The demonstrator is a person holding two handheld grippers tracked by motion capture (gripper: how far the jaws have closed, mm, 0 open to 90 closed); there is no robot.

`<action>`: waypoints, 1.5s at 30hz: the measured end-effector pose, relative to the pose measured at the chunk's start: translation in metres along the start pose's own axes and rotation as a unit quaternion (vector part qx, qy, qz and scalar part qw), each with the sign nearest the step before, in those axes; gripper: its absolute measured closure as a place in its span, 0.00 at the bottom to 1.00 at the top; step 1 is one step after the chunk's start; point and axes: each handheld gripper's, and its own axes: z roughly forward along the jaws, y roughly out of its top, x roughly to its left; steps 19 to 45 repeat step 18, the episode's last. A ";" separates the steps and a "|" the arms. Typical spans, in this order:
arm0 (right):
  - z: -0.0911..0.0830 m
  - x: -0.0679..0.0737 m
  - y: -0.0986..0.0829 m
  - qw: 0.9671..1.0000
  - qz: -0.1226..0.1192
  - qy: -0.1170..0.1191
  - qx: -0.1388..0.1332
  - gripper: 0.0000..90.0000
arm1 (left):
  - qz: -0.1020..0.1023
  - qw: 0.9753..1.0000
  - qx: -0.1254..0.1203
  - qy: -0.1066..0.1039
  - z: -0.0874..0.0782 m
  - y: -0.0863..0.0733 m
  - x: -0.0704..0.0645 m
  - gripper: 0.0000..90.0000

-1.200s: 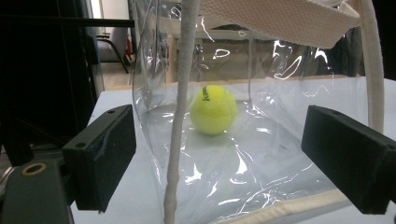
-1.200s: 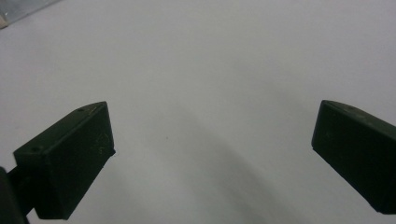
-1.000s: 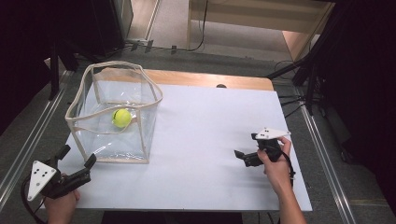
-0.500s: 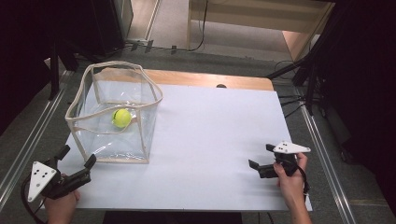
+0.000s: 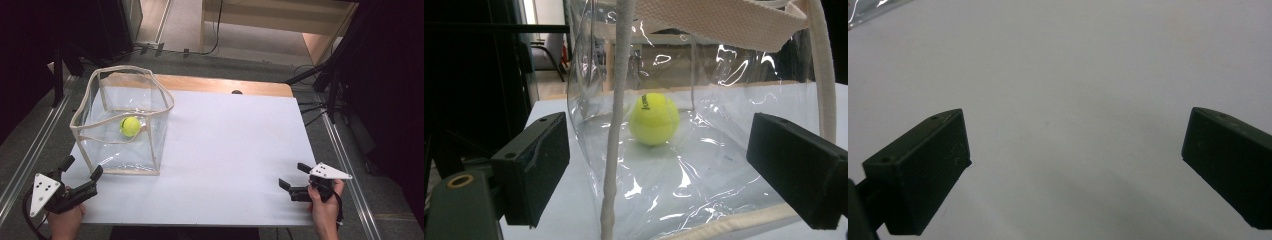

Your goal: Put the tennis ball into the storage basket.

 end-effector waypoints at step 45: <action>-0.024 -0.005 -0.015 0.997 0.035 -0.032 -0.061 0.00 | -0.006 1.000 0.002 -0.004 0.000 0.000 0.002 0.11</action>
